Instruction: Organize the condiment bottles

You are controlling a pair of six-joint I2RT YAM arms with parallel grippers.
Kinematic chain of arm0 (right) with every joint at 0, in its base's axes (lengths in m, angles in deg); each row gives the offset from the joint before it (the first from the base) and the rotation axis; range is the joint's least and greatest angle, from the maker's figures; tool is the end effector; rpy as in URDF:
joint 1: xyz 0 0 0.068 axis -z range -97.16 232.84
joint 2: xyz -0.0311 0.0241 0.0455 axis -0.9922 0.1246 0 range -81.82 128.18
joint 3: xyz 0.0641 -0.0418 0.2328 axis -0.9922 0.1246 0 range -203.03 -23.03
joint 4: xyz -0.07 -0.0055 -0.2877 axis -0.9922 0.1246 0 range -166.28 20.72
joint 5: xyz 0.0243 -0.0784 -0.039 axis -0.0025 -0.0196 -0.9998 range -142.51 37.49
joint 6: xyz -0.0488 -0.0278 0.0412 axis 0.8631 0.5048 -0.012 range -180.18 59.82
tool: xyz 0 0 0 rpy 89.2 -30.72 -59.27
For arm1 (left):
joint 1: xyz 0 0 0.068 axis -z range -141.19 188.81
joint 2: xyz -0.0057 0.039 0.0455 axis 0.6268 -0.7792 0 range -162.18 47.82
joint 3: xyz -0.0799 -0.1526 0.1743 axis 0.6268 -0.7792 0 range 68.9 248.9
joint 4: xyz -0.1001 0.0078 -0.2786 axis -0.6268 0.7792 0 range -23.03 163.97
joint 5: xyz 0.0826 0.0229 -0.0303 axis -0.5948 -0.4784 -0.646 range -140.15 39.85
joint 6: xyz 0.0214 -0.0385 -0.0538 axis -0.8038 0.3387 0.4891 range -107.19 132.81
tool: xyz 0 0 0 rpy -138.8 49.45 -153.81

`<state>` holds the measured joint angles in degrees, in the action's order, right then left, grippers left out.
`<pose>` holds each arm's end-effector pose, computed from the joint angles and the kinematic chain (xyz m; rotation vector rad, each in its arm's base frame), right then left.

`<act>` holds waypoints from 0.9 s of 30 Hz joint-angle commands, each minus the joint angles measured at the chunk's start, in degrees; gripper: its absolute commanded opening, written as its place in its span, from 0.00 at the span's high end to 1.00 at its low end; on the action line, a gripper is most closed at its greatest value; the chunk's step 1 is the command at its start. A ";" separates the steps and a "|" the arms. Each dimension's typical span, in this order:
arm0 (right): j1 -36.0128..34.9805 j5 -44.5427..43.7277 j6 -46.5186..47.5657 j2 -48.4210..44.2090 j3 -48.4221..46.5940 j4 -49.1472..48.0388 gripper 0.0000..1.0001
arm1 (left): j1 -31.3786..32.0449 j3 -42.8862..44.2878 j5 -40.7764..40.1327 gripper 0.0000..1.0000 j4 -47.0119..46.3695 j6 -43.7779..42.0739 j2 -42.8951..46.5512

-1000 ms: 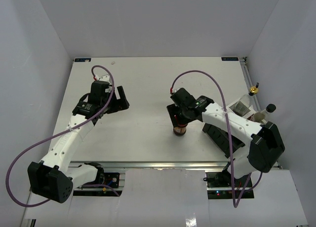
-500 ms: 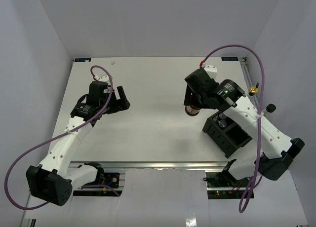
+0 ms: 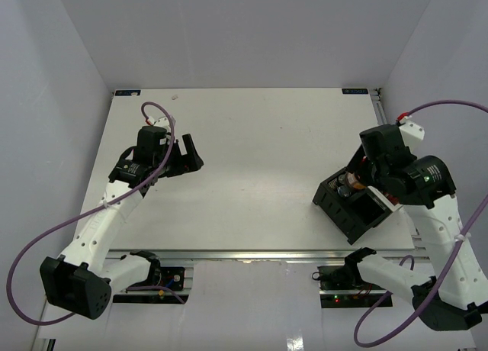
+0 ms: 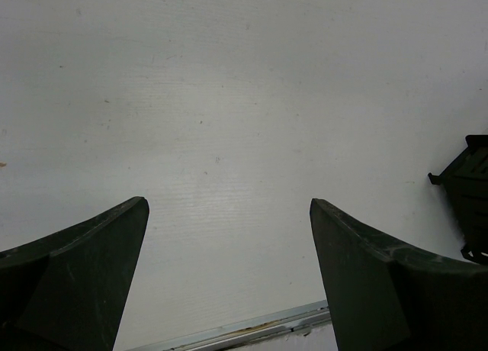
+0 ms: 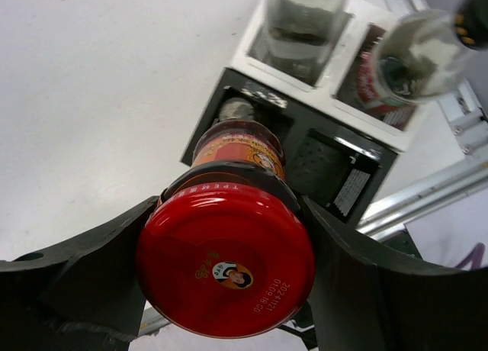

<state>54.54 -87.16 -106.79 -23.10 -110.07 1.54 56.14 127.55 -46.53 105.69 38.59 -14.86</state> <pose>0.1876 0.0644 0.4093 0.6088 2.1631 -0.0518 0.2788 -0.0907 0.2740 -0.1413 2.3546 -0.4483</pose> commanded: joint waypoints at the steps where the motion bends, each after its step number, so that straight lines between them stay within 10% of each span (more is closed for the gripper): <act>1: 4.53 -2.49 1.90 -3.91 2.75 -2.93 0.92 | -0.36 0.17 2.12 0.02 -0.72 0.40 1.49; 27: 7.42 -4.10 -2.57 -13.69 18.22 -3.11 0.92 | -0.36 -1.23 3.87 0.02 -0.90 -0.41 0.16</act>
<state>61.78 -87.38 -106.75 -35.70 -92.07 2.60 56.14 125.56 -43.60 105.30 38.55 -15.02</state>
